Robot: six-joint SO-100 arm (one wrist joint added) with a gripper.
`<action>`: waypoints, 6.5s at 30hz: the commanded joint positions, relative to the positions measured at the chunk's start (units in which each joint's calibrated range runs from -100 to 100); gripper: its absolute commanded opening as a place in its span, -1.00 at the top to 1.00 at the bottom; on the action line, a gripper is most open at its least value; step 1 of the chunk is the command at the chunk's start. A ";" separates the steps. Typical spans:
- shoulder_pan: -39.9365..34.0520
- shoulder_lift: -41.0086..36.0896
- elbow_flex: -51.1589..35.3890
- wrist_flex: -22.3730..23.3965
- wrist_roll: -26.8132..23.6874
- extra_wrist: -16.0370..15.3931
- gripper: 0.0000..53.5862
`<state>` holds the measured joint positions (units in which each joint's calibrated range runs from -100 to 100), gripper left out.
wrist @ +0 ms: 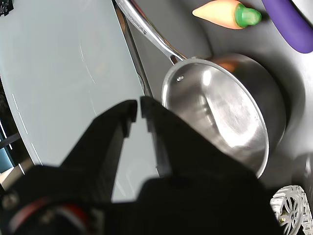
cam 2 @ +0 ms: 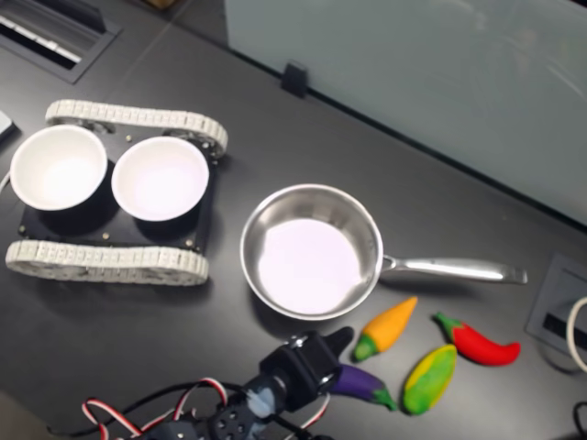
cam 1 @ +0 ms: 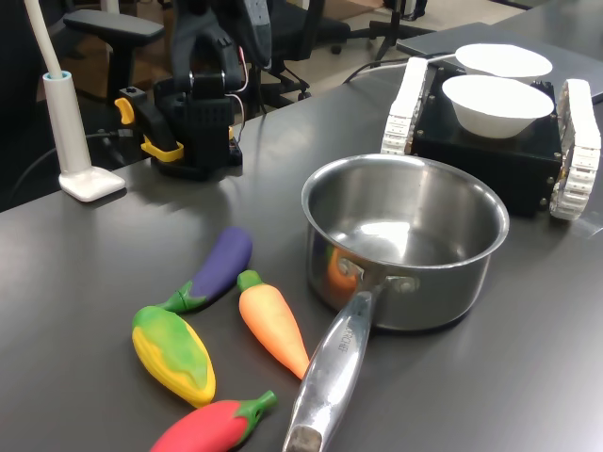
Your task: Pick up the carrot and place them in the pan
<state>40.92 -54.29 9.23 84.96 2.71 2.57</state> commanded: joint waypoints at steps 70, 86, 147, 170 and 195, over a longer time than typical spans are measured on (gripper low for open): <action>16.87 29.28 9.08 -26.06 18.36 -8.29 -0.15; 16.53 30.89 13.90 -28.11 20.66 -8.29 -0.37; 14.92 42.86 3.35 -24.53 45.37 -8.37 -0.70; 11.37 52.65 0.72 -24.61 42.49 -9.97 -0.55; 12.40 62.18 -12.09 -13.19 44.35 -9.80 -0.43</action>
<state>53.03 8.50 2.99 69.32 46.28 -6.61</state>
